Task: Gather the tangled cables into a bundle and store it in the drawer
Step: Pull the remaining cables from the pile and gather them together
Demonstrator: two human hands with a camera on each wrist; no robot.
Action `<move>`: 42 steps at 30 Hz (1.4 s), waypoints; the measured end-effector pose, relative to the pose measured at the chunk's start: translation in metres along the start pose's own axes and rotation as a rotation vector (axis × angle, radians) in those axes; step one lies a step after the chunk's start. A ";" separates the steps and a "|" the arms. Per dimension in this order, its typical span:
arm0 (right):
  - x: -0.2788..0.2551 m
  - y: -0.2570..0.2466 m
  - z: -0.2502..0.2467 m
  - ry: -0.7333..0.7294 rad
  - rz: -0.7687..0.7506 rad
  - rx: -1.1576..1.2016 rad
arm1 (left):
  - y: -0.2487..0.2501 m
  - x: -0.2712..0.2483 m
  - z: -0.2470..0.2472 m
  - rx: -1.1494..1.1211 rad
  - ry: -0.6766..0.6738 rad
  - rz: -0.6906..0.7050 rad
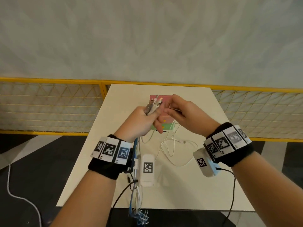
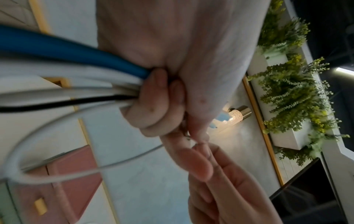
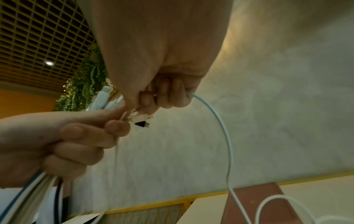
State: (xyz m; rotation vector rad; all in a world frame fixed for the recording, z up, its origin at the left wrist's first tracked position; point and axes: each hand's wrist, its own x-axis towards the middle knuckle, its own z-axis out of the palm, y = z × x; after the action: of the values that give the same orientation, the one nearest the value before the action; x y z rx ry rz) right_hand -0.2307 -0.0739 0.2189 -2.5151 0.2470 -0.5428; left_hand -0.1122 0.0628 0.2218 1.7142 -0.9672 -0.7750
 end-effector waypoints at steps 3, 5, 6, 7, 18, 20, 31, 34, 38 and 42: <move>-0.005 0.011 -0.010 -0.052 0.071 0.031 | -0.003 0.003 -0.011 -0.081 0.223 0.016; -0.009 0.022 -0.014 -0.077 0.120 0.021 | -0.007 0.008 -0.019 -0.136 0.397 0.030; -0.010 0.027 -0.014 -0.085 0.133 0.011 | -0.009 0.009 -0.021 -0.146 0.445 0.037; -0.011 0.031 -0.013 -0.088 0.138 -0.004 | -0.010 0.011 -0.021 -0.141 0.472 0.042; 0.018 0.012 -0.011 -0.096 -0.111 -0.111 | 0.005 0.011 0.004 0.159 0.206 0.111; 0.017 0.021 -0.019 -0.094 -0.041 -0.121 | 0.004 0.011 -0.008 0.105 0.312 0.106; 0.021 0.023 -0.012 -0.087 0.061 -0.166 | 0.006 0.008 -0.011 0.141 0.452 0.212; 0.025 0.005 -0.007 -0.070 0.002 -0.242 | 0.007 0.011 0.000 0.350 0.226 0.183; 0.019 0.007 -0.014 -0.052 0.045 -0.165 | 0.003 0.015 -0.012 0.381 0.282 0.144; 0.001 0.034 -0.021 -0.096 0.221 0.046 | -0.004 0.018 -0.039 0.222 0.587 0.177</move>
State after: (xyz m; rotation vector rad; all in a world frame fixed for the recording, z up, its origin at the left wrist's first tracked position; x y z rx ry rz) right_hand -0.2407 -0.1125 0.2164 -2.4222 0.4639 -0.3342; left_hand -0.0694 0.0649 0.2288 1.8605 -0.7925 -0.0297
